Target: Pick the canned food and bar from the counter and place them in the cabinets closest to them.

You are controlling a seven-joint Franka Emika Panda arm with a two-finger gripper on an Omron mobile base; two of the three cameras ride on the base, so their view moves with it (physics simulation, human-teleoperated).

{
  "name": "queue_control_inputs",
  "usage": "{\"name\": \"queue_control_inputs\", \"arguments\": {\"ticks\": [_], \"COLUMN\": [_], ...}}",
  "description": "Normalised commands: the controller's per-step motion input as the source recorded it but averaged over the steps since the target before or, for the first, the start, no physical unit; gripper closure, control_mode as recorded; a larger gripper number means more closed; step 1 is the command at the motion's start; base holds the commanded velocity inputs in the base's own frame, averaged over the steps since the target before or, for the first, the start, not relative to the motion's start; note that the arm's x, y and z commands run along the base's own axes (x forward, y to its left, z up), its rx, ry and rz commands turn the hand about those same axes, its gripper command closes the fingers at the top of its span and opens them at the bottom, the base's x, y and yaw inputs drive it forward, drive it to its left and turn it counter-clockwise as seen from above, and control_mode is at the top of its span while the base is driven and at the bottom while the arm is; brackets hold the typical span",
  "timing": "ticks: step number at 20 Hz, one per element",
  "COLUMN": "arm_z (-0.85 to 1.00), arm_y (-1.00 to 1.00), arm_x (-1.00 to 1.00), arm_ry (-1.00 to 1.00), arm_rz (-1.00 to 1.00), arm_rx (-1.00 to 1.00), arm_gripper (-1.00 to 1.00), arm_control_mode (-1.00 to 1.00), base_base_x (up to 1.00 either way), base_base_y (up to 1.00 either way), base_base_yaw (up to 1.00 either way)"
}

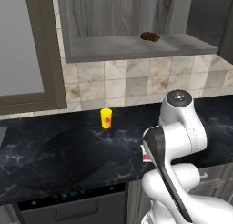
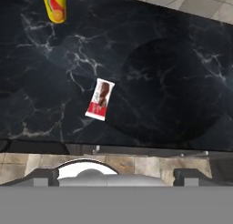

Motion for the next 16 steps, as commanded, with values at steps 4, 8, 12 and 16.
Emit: {"name": "queue_control_inputs", "arguments": {"ticks": [4,8,12,16], "arm_z": [-0.27,-0.28,-0.33,-0.35], "arm_y": [0.0,0.0,-0.04,-0.04], "arm_x": [0.22,0.25,0.24,0.2], "arm_ry": [-0.02,-0.01,-0.02,-0.02], "arm_rz": [0.0,0.0,0.0,0.0], "arm_rx": [0.07,0.05,0.05,0.06], "arm_gripper": [-1.0,-1.0,-1.0,-1.0], "arm_control_mode": [-1.0,-1.0,-1.0,-1.0], "base_base_x": [0.0,0.0,0.0,0.0], "base_base_y": [0.0,0.0,0.0,0.0], "base_base_yaw": [0.0,0.0,0.0,0.0]}}
